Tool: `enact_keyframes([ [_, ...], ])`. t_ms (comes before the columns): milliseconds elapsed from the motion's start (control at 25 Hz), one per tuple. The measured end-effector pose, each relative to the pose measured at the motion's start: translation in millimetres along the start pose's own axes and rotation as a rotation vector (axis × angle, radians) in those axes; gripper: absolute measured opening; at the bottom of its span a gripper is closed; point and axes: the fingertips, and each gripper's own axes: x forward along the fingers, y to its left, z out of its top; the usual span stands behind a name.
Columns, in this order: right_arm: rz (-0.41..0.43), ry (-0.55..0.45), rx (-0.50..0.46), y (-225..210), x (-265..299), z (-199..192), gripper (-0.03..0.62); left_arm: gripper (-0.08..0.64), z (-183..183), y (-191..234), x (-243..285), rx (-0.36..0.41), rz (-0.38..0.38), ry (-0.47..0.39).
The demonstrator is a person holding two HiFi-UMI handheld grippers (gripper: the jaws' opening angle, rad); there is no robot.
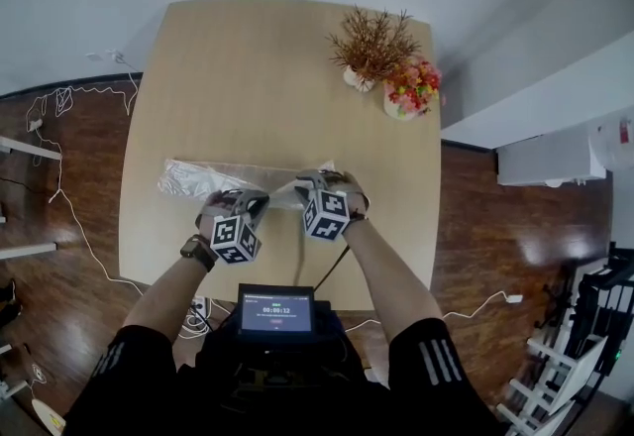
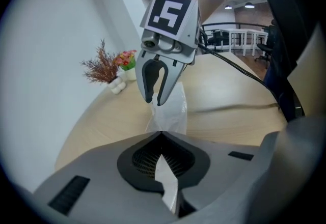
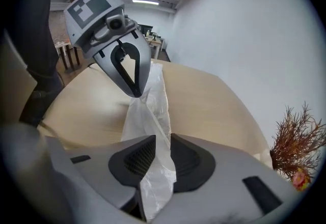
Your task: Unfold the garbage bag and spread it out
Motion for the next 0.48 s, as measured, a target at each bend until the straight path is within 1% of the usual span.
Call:
enact_keyframes([
  [160,0.013,0.026,-0.04,7,5,-3,0.059,0.004,-2,-3,-1,-0.002,0.001,0.002],
  [280,0.006,0.027,-0.055,11,4,-3,0.02,0.004,-5,-5,-3,-0.001,0.001,0.007],
  [480,-0.017,0.007,-0.052,8,-3,0,0.018,0.005,-4,-1,-7,-0.018,0.004,0.003],
])
